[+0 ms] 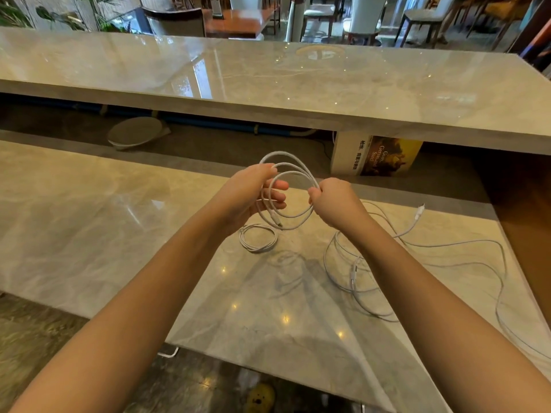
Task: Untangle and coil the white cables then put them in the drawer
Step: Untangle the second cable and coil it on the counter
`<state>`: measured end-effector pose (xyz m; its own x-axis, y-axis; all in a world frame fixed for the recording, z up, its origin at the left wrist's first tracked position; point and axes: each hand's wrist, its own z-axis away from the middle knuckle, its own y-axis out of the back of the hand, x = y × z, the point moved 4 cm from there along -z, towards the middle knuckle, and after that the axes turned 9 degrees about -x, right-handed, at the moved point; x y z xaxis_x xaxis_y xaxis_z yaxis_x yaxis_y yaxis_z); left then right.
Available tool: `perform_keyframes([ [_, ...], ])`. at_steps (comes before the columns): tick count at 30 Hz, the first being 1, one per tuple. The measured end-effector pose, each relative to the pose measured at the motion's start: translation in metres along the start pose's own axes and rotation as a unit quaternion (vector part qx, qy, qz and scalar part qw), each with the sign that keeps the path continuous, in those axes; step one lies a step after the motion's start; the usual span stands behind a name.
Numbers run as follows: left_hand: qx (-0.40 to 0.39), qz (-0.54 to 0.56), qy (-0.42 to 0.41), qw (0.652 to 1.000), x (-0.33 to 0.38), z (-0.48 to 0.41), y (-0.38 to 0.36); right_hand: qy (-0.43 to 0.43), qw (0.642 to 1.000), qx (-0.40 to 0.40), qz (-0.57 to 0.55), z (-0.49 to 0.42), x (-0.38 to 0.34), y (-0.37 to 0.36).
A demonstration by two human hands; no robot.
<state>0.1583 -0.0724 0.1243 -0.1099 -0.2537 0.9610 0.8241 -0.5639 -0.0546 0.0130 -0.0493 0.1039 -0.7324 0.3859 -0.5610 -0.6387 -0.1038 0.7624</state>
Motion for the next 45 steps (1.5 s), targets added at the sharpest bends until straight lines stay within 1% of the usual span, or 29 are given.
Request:
perform_keyframes([
  [2, 0.007, 0.049, -0.024, 0.998, -0.007, 0.001, 0.000, -0.008, 0.991, -0.021, -0.136, 0.001, 0.004, -0.001],
  [5, -0.011, 0.184, -0.028, 0.982, -0.012, 0.000, 0.001, 0.023, 0.952, -0.074, -0.297, 0.010, 0.005, -0.001],
  [7, -0.032, 0.276, -0.015, 0.961, -0.012, 0.000, 0.002, 0.060, 0.922, -0.101, -0.368, 0.018, 0.004, 0.000],
  [9, -0.056, 0.323, 0.000, 0.945, -0.011, 0.000, 0.003, 0.084, 0.907, -0.109, -0.399, 0.022, 0.005, 0.001],
  [11, -0.072, 0.327, 0.006, 0.942, -0.010, -0.001, 0.004, 0.096, 0.899, -0.111, -0.412, 0.022, 0.006, 0.001],
  [14, -0.066, 0.330, 0.002, 0.942, -0.011, -0.003, 0.008, 0.111, 0.894, -0.096, -0.423, 0.021, 0.011, 0.006],
  [16, -0.061, 0.342, -0.002, 0.938, -0.012, -0.004, 0.012, 0.117, 0.876, -0.074, -0.462, 0.017, 0.019, 0.013],
  [19, -0.079, 0.367, 0.007, 0.927, -0.013, -0.001, 0.013, 0.100, 0.838, -0.044, -0.534, 0.011, 0.031, 0.021],
  [22, -0.059, 0.342, 0.004, 0.938, -0.011, 0.001, 0.009, 0.096, 0.821, -0.026, -0.563, 0.006, 0.033, 0.022],
  [24, -0.028, 0.302, -0.003, 0.953, -0.009, 0.001, 0.008, 0.098, 0.820, -0.011, -0.565, 0.004, 0.034, 0.022],
  [25, -0.011, 0.275, -0.006, 0.961, -0.008, 0.001, 0.009, 0.099, 0.831, -0.003, -0.548, 0.003, 0.035, 0.022],
  [26, 0.009, 0.242, -0.009, 0.970, -0.006, 0.001, 0.011, 0.103, 0.856, 0.007, -0.507, 0.003, 0.037, 0.023],
  [27, 0.035, 0.201, -0.015, 0.979, -0.004, 0.002, 0.014, 0.109, 0.892, 0.015, -0.439, 0.002, 0.039, 0.022],
  [29, 0.102, 0.088, -0.038, 0.990, 0.003, 0.004, 0.022, 0.126, 0.962, 0.013, -0.242, 0.002, 0.041, 0.018],
  [30, 0.133, 0.026, -0.048, 0.990, 0.007, 0.006, 0.026, 0.135, 0.983, -0.004, -0.128, 0.003, 0.042, 0.014],
  [31, 0.160, -0.027, -0.057, 0.985, 0.010, 0.008, 0.029, 0.140, 0.990, -0.031, -0.014, 0.004, 0.043, 0.009],
  [32, 0.180, -0.065, -0.065, 0.979, 0.013, 0.009, 0.030, 0.138, 0.984, -0.063, 0.092, 0.007, 0.046, 0.002],
  [34, 0.190, -0.101, -0.072, 0.974, 0.016, 0.009, 0.030, 0.117, 0.951, -0.099, 0.267, 0.010, 0.053, -0.007],
  [35, 0.182, -0.105, -0.072, 0.975, 0.016, 0.009, 0.028, 0.104, 0.934, -0.097, 0.326, 0.008, 0.055, -0.010],
  [36, 0.165, -0.104, -0.072, 0.978, 0.015, 0.008, 0.024, 0.090, 0.925, -0.087, 0.359, 0.006, 0.057, -0.011],
  [37, 0.142, -0.098, -0.073, 0.982, 0.014, 0.008, 0.021, 0.075, 0.925, -0.074, 0.364, 0.004, 0.056, -0.011],
  [38, 0.117, -0.089, -0.076, 0.986, 0.013, 0.008, 0.017, 0.063, 0.938, -0.061, 0.335, 0.002, 0.054, -0.009],
  [39, 0.093, -0.077, -0.079, 0.990, 0.012, 0.007, 0.013, 0.058, 0.962, -0.051, 0.262, 0.000, 0.051, -0.006],
  [40, 0.076, -0.065, -0.081, 0.992, 0.011, 0.007, 0.010, 0.060, 0.986, -0.047, 0.146, -0.002, 0.048, -0.003],
  [41, 0.066, -0.055, -0.082, 0.993, 0.011, 0.006, 0.008, 0.063, 0.997, -0.054, -0.004, -0.001, 0.044, -0.001],
  [42, 0.062, -0.051, -0.081, 0.993, 0.011, 0.006, 0.005, 0.064, 0.982, -0.070, -0.163, 0.003, 0.040, 0.001],
  [43, 0.063, -0.052, -0.081, 0.993, 0.010, 0.005, 0.004, 0.064, 0.948, -0.089, -0.299, 0.008, 0.034, 0.003],
  [44, 0.066, -0.059, -0.081, 0.993, 0.009, 0.004, 0.002, 0.063, 0.912, -0.101, -0.393, 0.011, 0.030, 0.004],
  [45, 0.070, -0.072, -0.080, 0.992, 0.007, 0.003, -0.001, 0.061, 0.881, -0.111, -0.456, 0.013, 0.027, 0.003],
])
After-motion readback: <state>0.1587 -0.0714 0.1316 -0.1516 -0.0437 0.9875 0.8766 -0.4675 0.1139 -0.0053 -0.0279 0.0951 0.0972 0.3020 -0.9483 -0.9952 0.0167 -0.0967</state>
